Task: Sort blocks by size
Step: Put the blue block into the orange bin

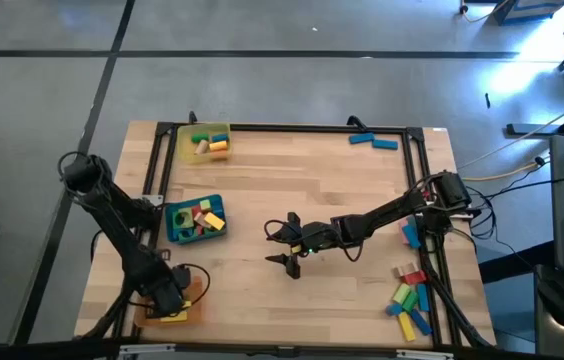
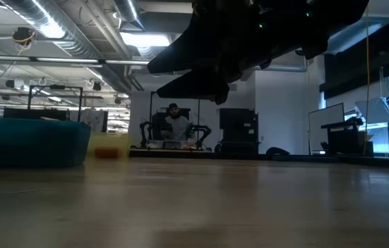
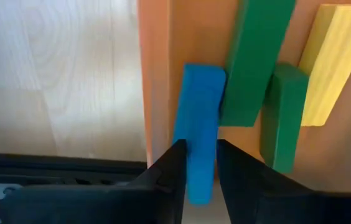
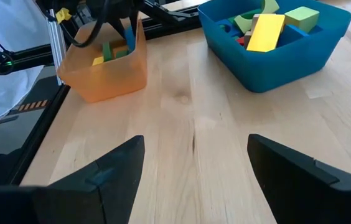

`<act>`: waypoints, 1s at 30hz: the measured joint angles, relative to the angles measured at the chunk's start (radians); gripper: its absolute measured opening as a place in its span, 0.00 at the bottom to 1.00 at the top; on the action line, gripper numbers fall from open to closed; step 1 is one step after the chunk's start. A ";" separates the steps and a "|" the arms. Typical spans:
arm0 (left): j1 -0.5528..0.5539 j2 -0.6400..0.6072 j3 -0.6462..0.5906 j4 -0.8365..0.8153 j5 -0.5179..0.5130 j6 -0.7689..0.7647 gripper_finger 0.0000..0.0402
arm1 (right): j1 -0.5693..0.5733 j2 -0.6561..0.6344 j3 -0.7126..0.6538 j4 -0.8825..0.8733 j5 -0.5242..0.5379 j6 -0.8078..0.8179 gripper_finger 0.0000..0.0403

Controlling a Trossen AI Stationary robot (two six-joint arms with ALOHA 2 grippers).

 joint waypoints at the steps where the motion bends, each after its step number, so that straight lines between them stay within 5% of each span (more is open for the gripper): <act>1: 0.000 0.000 0.000 0.001 -0.006 0.003 0.19 | 0.000 0.000 0.000 0.000 0.000 0.000 0.71; 12: 0.029 -0.009 0.003 0.003 0.020 0.019 0.40 | 0.000 0.000 0.000 -0.001 0.000 0.000 0.71; 20: 0.077 -0.126 0.041 -0.003 -0.003 0.051 0.44 | 0.000 0.000 0.000 -0.001 0.001 0.000 0.71; 30: 0.175 -0.323 0.042 -0.004 -0.367 0.272 0.44 | -0.006 0.000 0.000 -0.001 0.016 0.024 0.71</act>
